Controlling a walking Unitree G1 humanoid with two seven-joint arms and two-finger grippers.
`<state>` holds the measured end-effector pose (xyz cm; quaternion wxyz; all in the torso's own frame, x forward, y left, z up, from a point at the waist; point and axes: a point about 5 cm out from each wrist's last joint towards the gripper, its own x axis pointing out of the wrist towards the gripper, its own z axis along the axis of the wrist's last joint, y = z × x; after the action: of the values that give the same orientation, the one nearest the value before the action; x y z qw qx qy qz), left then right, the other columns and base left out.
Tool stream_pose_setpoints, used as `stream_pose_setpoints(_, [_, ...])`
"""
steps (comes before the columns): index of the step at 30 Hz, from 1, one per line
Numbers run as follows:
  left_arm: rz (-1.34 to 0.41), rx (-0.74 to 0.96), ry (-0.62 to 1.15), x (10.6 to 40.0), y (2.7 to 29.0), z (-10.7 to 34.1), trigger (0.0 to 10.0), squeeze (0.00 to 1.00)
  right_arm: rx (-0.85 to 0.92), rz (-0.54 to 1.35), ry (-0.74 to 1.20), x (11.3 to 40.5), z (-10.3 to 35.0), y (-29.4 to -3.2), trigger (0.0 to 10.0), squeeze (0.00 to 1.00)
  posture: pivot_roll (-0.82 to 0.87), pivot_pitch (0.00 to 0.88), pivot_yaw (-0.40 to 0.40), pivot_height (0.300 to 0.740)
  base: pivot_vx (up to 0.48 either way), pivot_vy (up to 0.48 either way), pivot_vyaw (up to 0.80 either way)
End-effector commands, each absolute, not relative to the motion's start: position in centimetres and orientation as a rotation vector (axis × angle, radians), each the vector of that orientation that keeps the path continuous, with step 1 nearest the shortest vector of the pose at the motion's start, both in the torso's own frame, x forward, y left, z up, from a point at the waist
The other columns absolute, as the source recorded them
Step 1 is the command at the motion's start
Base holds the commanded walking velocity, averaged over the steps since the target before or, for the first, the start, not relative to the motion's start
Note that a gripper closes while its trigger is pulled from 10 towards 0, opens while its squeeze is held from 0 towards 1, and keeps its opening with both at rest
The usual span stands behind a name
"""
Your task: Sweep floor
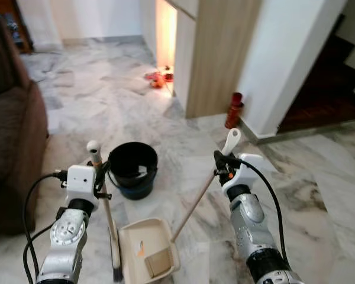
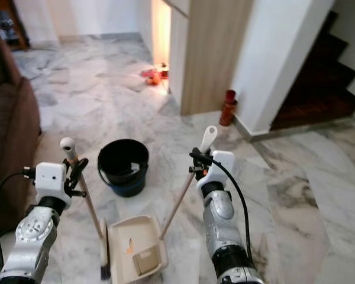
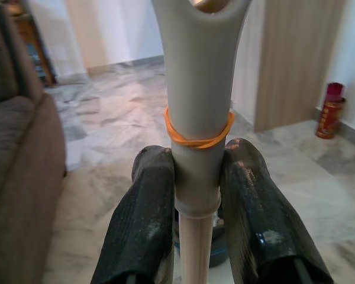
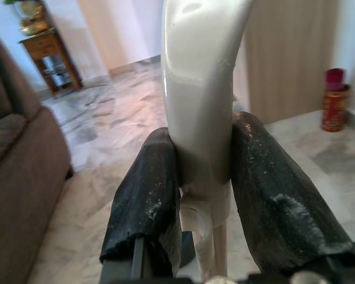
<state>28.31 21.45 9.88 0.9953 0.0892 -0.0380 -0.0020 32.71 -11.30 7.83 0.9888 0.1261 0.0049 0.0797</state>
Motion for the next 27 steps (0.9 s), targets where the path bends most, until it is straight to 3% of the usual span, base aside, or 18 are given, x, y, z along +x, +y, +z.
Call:
stream_pose_setpoints(1, [-0.016, 0.189, -0.119, 28.66, 20.88, 10.8, 10.0, 0.0, 0.273, 0.144, -0.035, 33.34, 9.01, -11.9, 10.0, 0.0, 0.18, 0.0, -0.04, 0.74, 0.0, 0.0, 0.0])
stream_pose_setpoints(8, [-0.001, 0.198, -0.102, 28.74, 21.03, 10.62, 10.0, 0.0, 0.265, 0.161, -0.052, 33.39, 9.3, -11.79, 10.0, 0.0, 0.18, 0.0, -0.043, 0.74, 0.0, 0.0, 0.0])
stream_pose_setpoints(15, [0.0, 0.201, -0.083, 28.77, 21.1, 10.32, 10.0, 0.0, 0.261, 0.175, -0.046, 33.4, 9.29, -11.58, 10.0, 0.0, 0.18, 0.0, -0.044, 0.74, 0.257, 0.0, 0.54])
stream_pose_setpoints(27, [0.004, 0.203, -0.077, 28.8, 21.21, 10.25, 10.0, 0.0, 0.266, 0.176, -0.046, 33.41, 9.3, -11.66, 10.0, 0.0, 0.18, 0.0, -0.046, 0.74, 0.263, 0.0, 0.0])
